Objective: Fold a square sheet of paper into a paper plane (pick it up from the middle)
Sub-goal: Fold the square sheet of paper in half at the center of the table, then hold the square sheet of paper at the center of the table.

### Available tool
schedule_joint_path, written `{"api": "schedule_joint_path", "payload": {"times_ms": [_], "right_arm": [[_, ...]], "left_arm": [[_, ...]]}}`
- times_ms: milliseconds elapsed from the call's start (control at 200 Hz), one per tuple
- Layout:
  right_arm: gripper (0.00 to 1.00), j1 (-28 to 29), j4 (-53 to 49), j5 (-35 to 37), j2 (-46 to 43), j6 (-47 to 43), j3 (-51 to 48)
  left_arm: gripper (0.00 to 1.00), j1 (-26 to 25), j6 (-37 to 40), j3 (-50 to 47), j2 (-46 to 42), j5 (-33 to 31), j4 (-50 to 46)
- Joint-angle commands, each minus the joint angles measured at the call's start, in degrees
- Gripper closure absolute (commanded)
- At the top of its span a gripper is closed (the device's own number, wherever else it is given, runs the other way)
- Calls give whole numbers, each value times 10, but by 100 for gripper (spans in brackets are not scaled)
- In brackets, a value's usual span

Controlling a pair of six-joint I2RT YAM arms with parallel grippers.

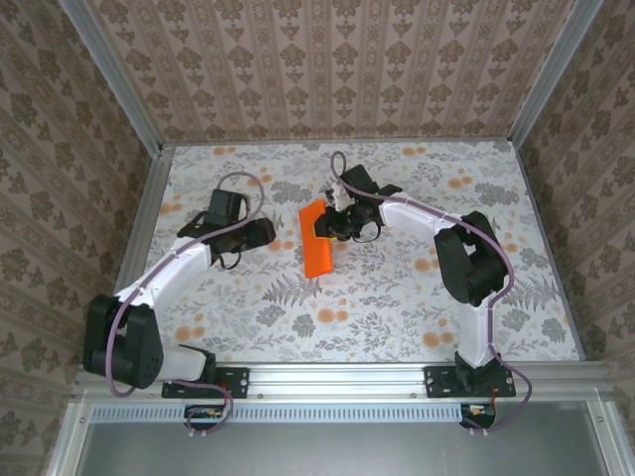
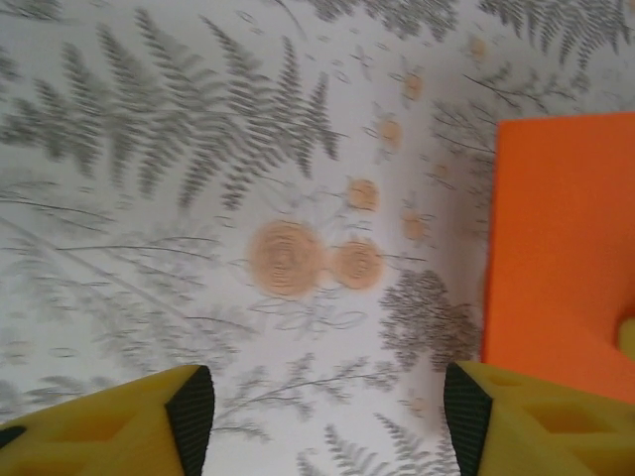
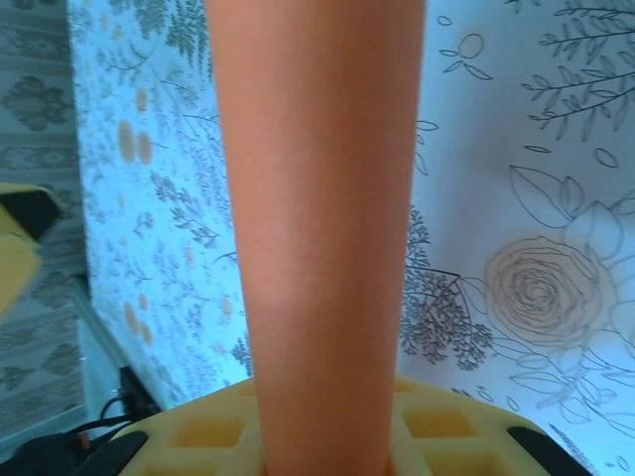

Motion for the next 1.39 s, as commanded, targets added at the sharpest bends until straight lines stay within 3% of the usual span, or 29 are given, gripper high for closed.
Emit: {"api": "schedule_joint_path", "payload": {"times_ms": [0, 205, 435, 565, 900, 1390], "right_arm": [[76, -17, 42, -59, 12, 31, -22], [74, -34, 15, -40, 40, -4, -33], [74, -47, -9, -17, 62, -26, -37], [76, -49, -15, -12, 67, -29, -36], [77, -54, -29, 0, 78, -34, -34], [74, -54, -31, -2, 60, -17, -31]], "left_arm": [[40, -33, -50, -5, 32, 25, 70], [50, -91, -80, 22, 115, 26, 113], [60, -119, -109, 41, 177, 44, 165], [71, -134, -111, 63, 213, 57, 171], [89, -142, -111, 94, 268, 68, 165], [100, -146, -113, 133, 322, 62, 85]]}}
